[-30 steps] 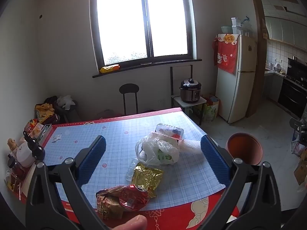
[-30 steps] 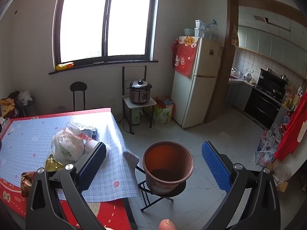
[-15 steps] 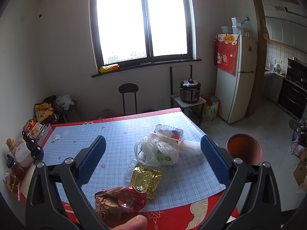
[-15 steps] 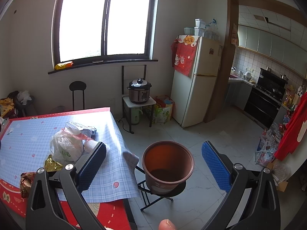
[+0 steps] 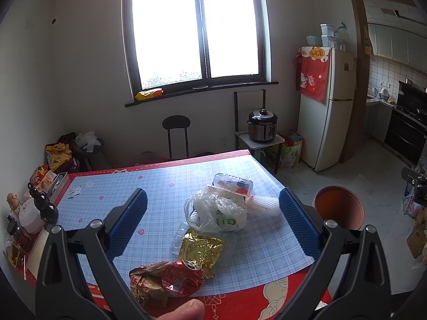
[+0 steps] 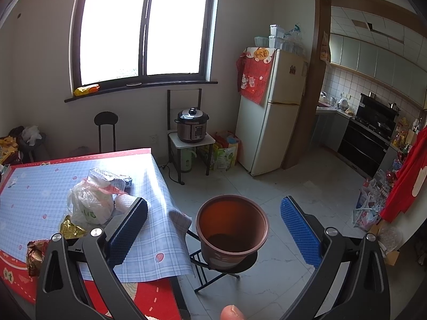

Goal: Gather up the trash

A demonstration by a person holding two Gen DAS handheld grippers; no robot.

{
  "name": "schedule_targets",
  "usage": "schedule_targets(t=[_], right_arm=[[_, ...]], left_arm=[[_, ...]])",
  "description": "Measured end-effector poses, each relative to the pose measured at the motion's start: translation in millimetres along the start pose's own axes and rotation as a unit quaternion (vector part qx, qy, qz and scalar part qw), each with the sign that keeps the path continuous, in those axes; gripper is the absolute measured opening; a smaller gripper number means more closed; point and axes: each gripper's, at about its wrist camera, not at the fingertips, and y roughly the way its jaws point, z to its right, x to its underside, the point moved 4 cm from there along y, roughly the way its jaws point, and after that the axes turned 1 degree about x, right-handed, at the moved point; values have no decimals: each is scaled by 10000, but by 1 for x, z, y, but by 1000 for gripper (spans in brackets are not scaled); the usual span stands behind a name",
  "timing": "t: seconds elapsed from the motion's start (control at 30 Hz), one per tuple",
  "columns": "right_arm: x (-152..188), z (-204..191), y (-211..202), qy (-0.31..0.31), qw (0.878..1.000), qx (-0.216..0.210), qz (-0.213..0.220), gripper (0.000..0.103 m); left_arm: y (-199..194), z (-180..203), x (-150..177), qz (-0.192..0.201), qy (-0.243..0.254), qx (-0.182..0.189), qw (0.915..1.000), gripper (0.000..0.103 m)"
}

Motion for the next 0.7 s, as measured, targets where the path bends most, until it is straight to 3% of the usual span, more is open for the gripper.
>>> schedule_targets(t=[0.7], right_arm=[[2, -2, 2, -10, 10000, -3, -14, 98]], left_arm=[[8, 2, 6, -6, -23, -14, 10000, 98]])
